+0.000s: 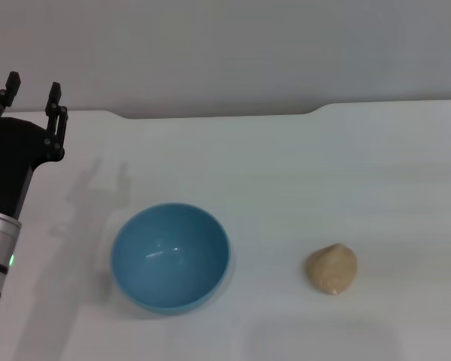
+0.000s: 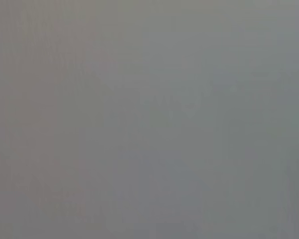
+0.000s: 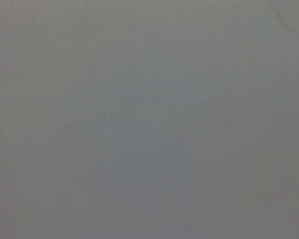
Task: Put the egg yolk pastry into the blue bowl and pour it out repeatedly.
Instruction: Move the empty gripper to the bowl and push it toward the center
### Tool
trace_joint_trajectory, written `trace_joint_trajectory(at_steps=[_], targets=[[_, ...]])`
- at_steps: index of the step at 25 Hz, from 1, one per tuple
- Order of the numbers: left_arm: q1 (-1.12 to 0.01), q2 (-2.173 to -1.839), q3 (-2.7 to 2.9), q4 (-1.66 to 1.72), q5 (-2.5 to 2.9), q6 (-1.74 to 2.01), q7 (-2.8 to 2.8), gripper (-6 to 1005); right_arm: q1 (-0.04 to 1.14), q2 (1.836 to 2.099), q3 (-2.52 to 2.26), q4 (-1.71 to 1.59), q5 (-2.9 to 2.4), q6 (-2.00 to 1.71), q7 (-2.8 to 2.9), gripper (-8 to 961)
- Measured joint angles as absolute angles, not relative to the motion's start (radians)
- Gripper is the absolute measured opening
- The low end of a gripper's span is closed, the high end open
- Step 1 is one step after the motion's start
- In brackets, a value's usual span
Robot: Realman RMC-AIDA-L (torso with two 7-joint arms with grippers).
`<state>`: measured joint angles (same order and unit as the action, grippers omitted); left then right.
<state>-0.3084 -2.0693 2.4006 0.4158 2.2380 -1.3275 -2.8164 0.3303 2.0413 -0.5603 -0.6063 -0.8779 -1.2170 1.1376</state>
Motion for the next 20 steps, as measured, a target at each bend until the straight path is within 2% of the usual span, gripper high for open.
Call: trace_joint_trajectory(at_steps=[7, 14, 18, 20], targets=[[-0.307, -2.063, 2.397, 0.472, 2.238, -1.281, -2.816, 456, 0.352, 2.066, -0.561, -0.658, -1.046, -1.089, 1.136, 496], [-0.308, -2.051, 2.364, 0.591, 2.246, -1.161, -2.803, 457, 0.361, 2.067, -0.568, -0.650, -1.094, -1.071, 1.136, 495], [-0.303, -2.035, 2.320, 0.687, 2.253, -1.046, -2.776, 457, 0.359, 2.067, -0.576, -0.649, -1.133, -1.063, 1.127, 495], [-0.271, -2.015, 2.228, 0.847, 2.292, -0.841, -2.699, 457, 0.361, 2.069, -0.579, -0.648, -1.150, -1.057, 1.105, 495]])
